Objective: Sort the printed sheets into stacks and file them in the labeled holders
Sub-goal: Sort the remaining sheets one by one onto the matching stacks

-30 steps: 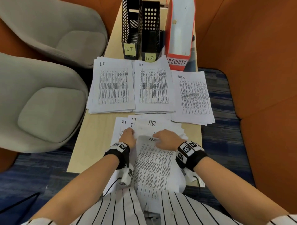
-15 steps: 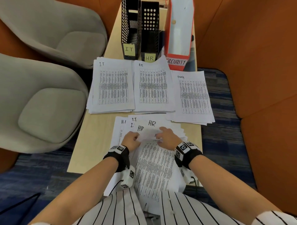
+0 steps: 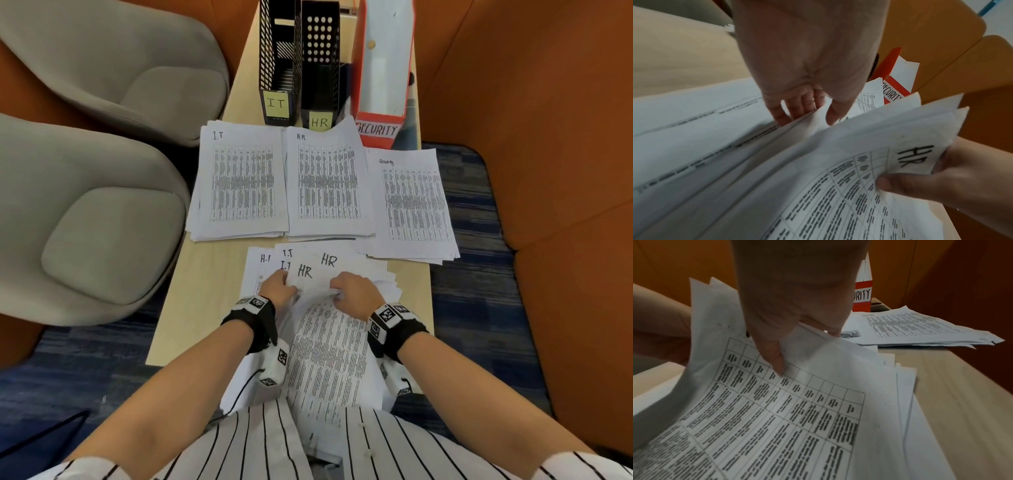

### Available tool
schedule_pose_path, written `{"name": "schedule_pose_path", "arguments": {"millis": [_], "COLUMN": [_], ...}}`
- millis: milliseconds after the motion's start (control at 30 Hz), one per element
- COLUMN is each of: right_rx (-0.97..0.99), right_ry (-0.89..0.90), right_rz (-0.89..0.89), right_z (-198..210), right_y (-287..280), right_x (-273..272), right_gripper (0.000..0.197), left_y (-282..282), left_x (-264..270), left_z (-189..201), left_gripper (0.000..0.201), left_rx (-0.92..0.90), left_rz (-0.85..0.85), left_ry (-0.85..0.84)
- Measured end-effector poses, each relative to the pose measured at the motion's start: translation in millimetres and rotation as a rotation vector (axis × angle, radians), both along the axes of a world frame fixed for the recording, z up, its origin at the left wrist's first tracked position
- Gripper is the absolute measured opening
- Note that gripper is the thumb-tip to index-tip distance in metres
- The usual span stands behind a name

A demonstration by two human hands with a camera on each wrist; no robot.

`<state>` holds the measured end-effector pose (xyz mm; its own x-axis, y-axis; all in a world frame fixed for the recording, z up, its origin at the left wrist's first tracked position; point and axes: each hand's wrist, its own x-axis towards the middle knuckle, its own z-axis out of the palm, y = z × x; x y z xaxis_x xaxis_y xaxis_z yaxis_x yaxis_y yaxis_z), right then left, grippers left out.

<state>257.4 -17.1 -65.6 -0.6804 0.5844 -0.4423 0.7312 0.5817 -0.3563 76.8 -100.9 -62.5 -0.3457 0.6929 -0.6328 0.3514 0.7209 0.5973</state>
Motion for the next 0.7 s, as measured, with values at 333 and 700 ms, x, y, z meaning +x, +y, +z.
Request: {"name": "schedule_pose_path", "arguments": {"millis": [333, 700], "right_rx": [0.064, 0.106], "right_ry": [0.242, 0.302], "right_rz": [-0.029, 0.153], "right_z": [-3.3, -5.0], "right_y": [-3.3, -21.9], "right_x": [3.1, 17.1], "right_gripper": [0.013, 0.037], "left_y": [-15.3, 1.3], "left_x": [6.5, 5.0], "left_z": [10.8, 4.0], "left_gripper": [0.024, 0.028], "left_rx": [0.151, 0.181], "left_rz": [0.124, 0.126], "left_ry": [-0.283, -0.189]}}
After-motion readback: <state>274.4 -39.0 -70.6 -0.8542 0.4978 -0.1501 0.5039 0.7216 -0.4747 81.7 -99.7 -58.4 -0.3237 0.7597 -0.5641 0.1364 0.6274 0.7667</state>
